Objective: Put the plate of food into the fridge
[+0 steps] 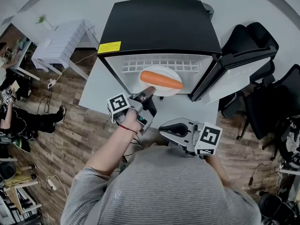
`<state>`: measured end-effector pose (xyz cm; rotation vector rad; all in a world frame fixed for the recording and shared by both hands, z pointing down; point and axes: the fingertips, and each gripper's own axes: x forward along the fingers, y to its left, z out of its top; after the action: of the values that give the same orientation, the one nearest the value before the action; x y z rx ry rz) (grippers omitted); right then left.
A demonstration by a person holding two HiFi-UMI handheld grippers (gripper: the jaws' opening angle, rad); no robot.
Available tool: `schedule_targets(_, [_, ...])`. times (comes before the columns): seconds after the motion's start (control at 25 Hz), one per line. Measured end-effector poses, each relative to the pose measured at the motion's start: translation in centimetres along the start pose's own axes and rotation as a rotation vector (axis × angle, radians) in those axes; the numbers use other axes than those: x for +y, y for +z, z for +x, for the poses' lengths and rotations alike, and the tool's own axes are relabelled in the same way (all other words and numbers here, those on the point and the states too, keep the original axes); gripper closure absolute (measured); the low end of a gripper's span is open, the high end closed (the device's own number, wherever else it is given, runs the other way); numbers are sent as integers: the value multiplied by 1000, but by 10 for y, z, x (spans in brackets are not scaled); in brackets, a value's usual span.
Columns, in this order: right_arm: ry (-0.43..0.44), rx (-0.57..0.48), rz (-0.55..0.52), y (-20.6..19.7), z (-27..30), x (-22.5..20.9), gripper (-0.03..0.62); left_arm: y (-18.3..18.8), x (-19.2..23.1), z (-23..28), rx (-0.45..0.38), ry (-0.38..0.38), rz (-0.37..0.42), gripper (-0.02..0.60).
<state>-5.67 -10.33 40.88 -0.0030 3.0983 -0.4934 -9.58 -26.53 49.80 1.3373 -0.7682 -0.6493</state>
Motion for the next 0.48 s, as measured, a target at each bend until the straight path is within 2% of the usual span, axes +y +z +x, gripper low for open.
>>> schedule_targets(0.48, [-1,1,4,0,-9,-5,577,19,3,23,-68,4,-22,548])
